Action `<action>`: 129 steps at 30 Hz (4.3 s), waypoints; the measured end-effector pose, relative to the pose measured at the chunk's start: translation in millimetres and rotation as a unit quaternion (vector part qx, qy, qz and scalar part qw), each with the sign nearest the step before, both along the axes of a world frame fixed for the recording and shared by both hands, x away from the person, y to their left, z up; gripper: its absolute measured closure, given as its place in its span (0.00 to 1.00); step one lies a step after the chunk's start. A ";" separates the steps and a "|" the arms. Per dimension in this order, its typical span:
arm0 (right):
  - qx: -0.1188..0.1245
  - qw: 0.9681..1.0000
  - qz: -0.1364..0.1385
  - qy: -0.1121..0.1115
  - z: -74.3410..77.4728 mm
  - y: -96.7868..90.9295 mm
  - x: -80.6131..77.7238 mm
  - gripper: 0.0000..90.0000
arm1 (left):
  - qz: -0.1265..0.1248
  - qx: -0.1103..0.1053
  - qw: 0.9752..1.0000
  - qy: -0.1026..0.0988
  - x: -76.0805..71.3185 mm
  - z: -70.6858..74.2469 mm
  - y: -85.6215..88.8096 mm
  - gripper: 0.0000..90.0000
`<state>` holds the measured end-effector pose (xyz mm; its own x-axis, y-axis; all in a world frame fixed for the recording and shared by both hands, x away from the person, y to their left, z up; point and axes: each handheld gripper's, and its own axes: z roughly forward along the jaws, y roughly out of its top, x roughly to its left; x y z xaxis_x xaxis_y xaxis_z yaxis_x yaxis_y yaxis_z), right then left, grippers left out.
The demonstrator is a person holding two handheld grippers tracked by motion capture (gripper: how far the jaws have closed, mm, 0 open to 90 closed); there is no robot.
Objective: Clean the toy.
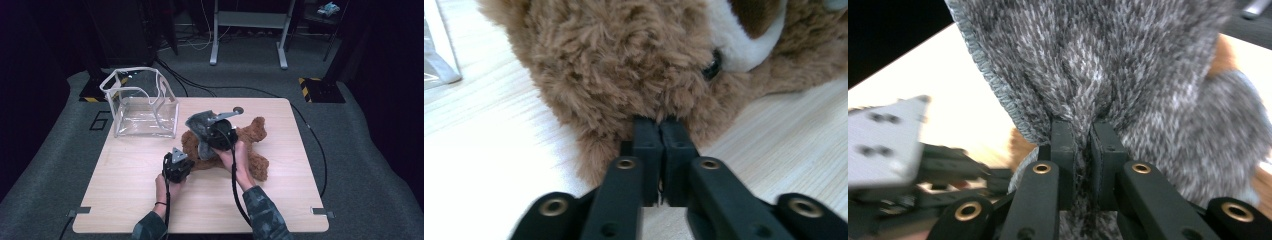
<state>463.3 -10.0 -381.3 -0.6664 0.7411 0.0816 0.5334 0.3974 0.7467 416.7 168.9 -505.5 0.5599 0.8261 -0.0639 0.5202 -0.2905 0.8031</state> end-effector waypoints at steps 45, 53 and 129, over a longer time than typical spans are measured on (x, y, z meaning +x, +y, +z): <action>-0.076 0.996 -0.054 -0.013 -25.0 -3.8 30.0 0.92 | 0.001 0.018 1.000 0.017 19.8 -21.2 -5.5 0.93; -0.092 0.989 -0.116 -0.012 -27.6 -54.4 31.7 0.92 | -0.007 0.023 1.000 0.015 18.8 -20.8 -4.2 0.93; -0.095 0.959 -0.255 0.083 -74.8 -181.7 52.3 0.92 | -0.025 0.037 0.999 0.005 11.2 -21.1 -6.2 0.93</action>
